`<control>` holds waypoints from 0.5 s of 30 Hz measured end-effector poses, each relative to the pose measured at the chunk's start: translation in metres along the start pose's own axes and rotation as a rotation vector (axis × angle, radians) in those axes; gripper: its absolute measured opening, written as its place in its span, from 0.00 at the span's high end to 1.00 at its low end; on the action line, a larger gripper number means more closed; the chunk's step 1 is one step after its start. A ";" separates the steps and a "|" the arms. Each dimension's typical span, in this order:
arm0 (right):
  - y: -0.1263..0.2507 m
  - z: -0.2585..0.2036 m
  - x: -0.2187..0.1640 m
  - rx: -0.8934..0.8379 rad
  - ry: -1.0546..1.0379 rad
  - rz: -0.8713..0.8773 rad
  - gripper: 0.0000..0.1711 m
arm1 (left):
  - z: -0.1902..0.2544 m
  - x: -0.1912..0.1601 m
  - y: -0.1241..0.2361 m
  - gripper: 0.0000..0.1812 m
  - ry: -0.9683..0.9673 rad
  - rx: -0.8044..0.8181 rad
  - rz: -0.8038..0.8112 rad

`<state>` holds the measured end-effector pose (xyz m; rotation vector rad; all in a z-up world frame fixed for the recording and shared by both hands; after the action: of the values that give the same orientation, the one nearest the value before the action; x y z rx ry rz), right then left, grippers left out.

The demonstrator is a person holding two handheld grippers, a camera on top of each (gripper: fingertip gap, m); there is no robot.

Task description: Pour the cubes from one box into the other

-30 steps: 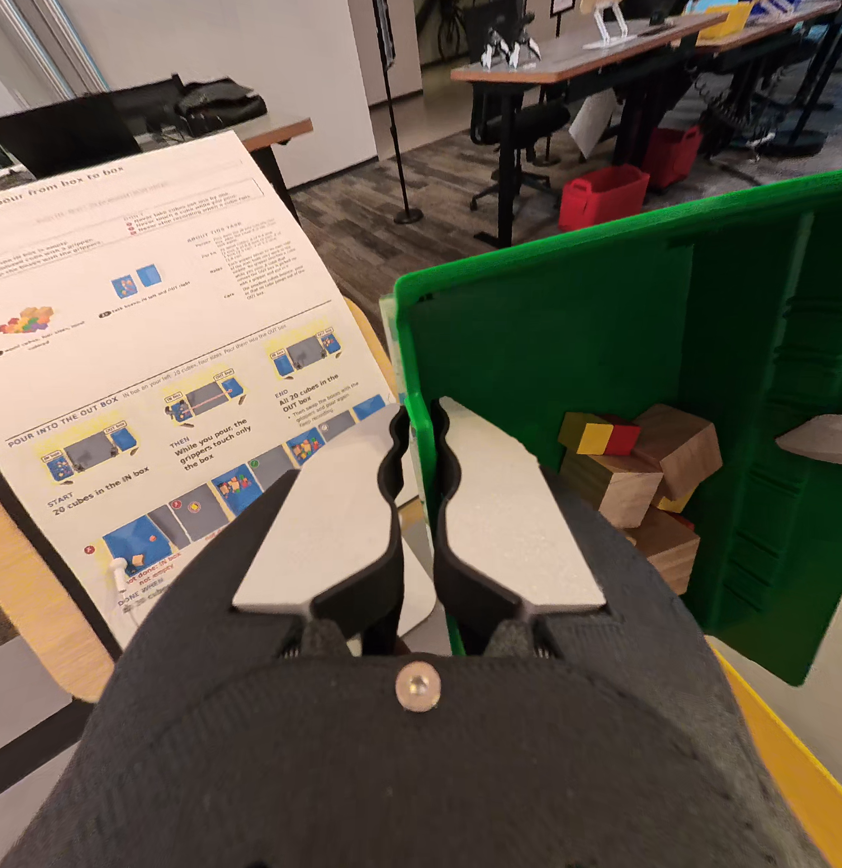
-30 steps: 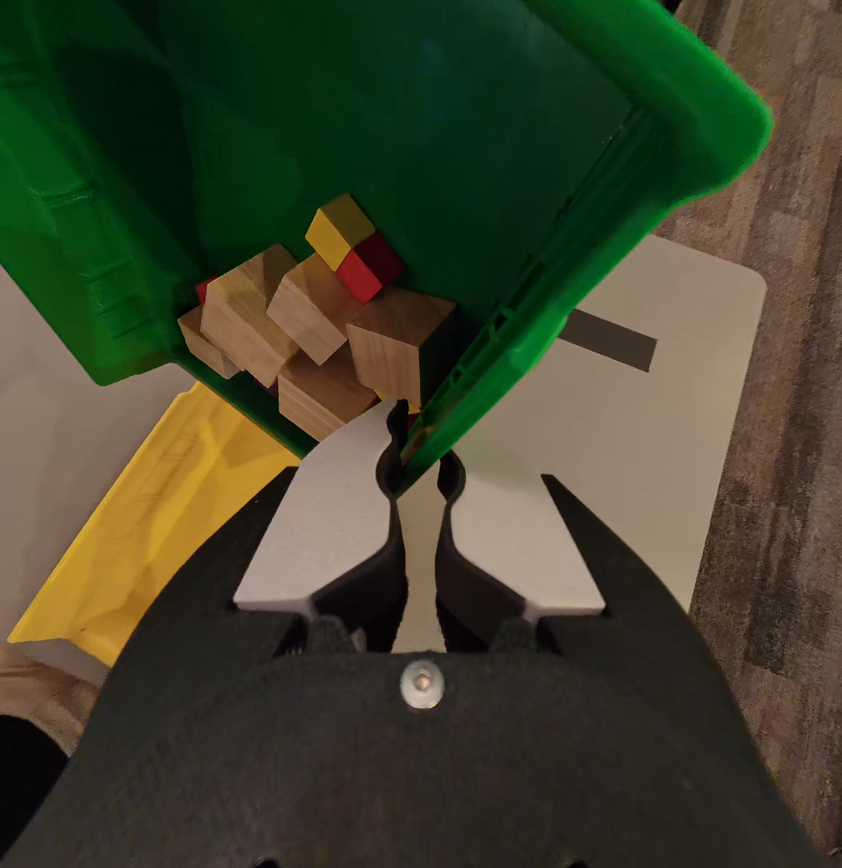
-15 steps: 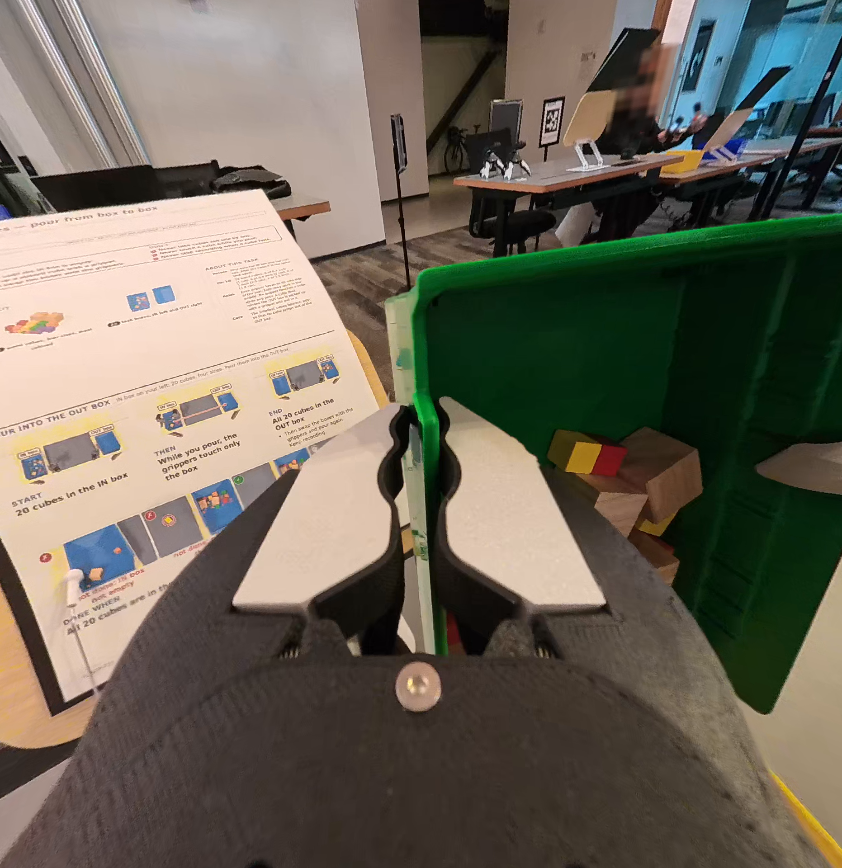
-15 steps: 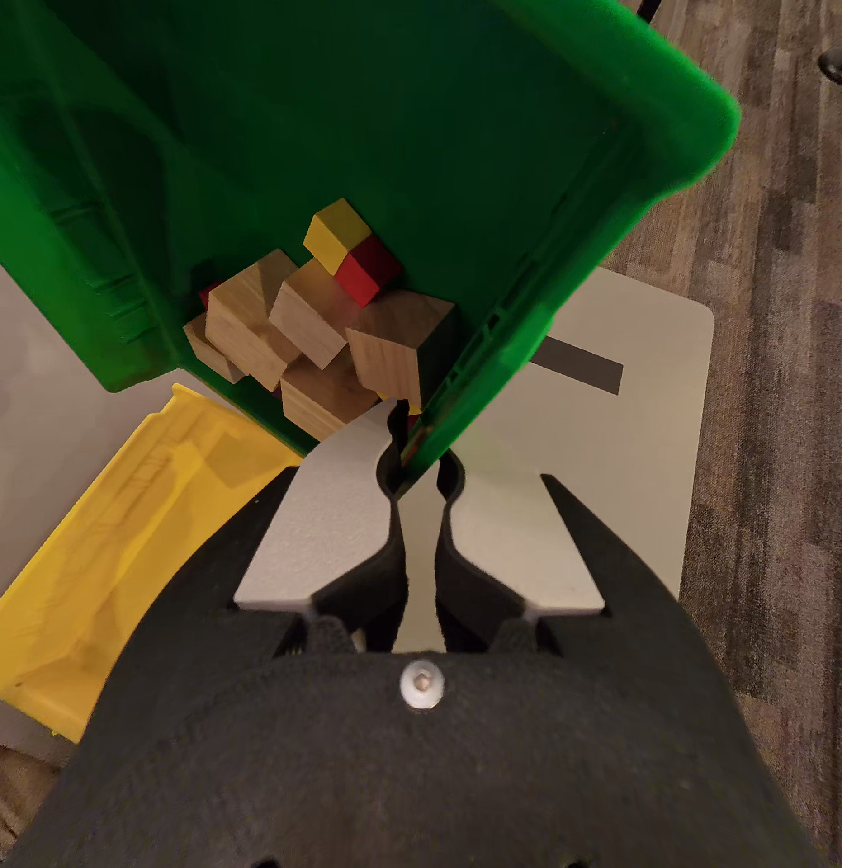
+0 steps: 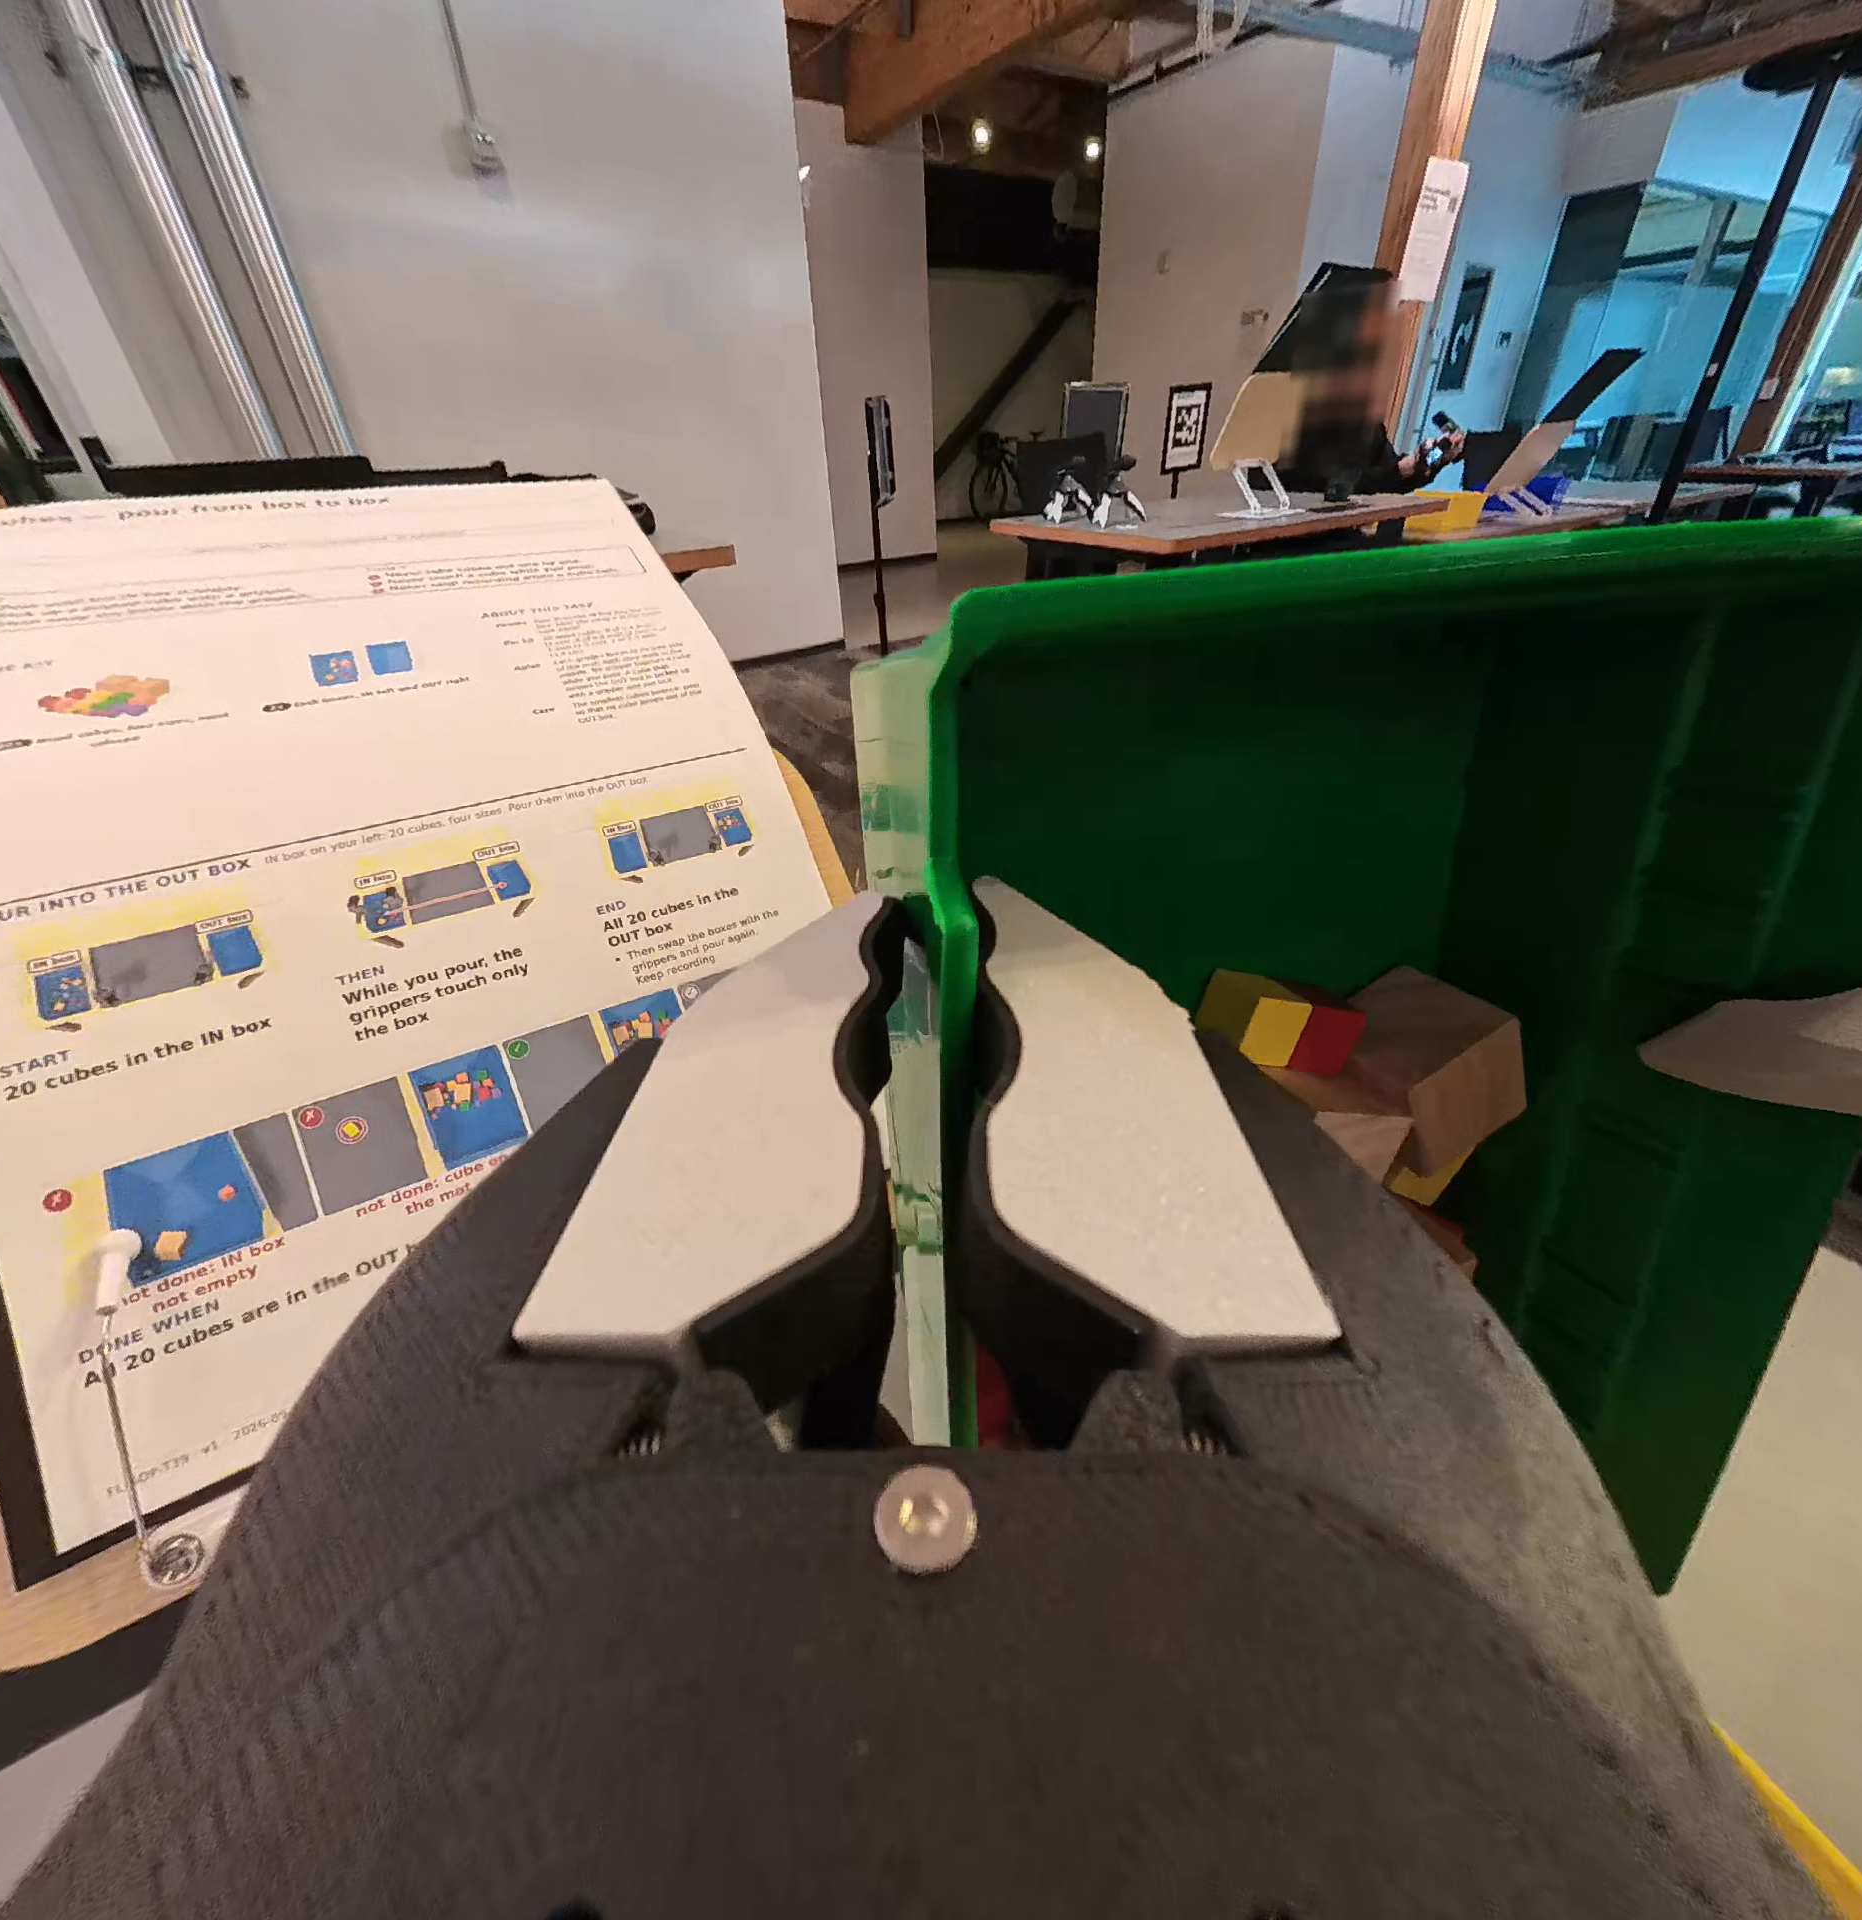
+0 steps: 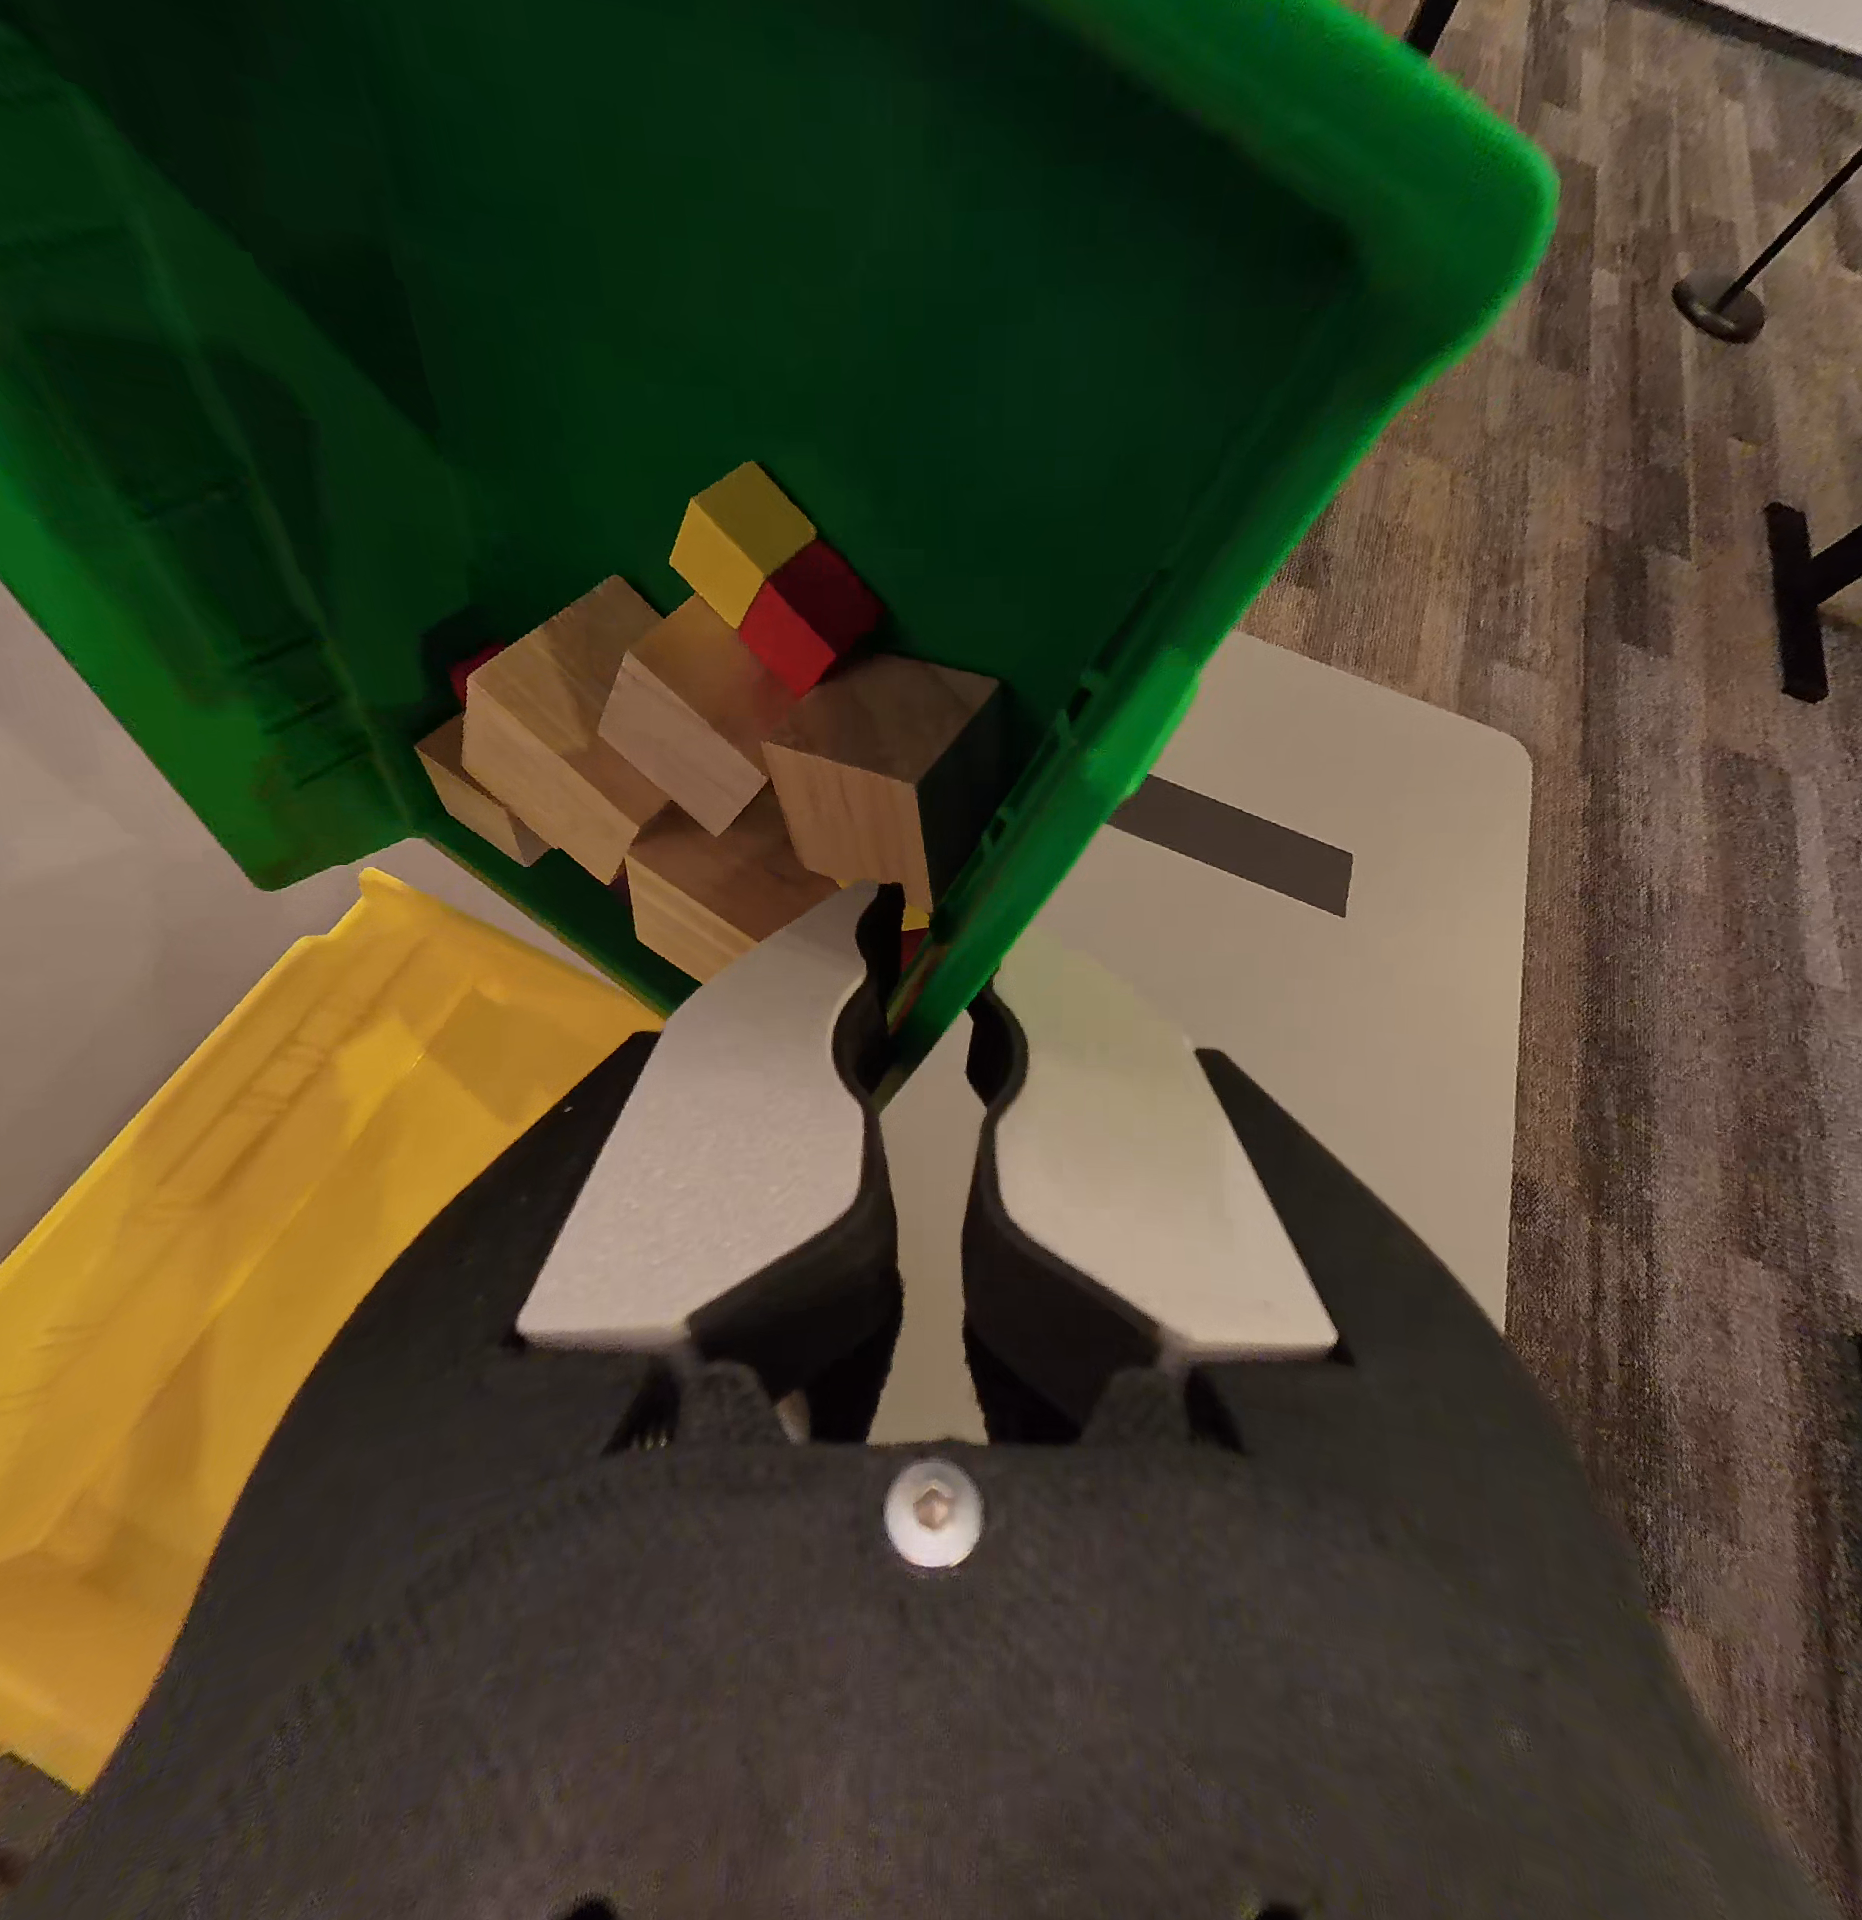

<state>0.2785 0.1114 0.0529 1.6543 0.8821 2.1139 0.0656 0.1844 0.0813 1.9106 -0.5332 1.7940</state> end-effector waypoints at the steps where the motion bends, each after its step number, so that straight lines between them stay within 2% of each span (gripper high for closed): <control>1: 0.000 0.000 0.000 -0.001 -0.001 0.010 0.97 | 0.000 0.000 0.001 0.95 0.000 -0.001 0.011; 15: 0.012 -0.012 -0.010 -0.042 0.021 0.111 0.97 | 0.003 -0.010 0.024 0.94 0.010 -0.003 0.131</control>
<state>0.2715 0.0937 0.0514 1.6983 0.7627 2.2110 0.0540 0.1628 0.0729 1.9021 -0.6715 1.8815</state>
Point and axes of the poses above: each gripper's, where its closed fingertips meet, y back along the fingers, x out of its top, z = x × y across the jaws, the point moved 7 cm from there along y, back along the fingers, and after that the axes turned 4 degrees about -z, right-handed, at the moved point
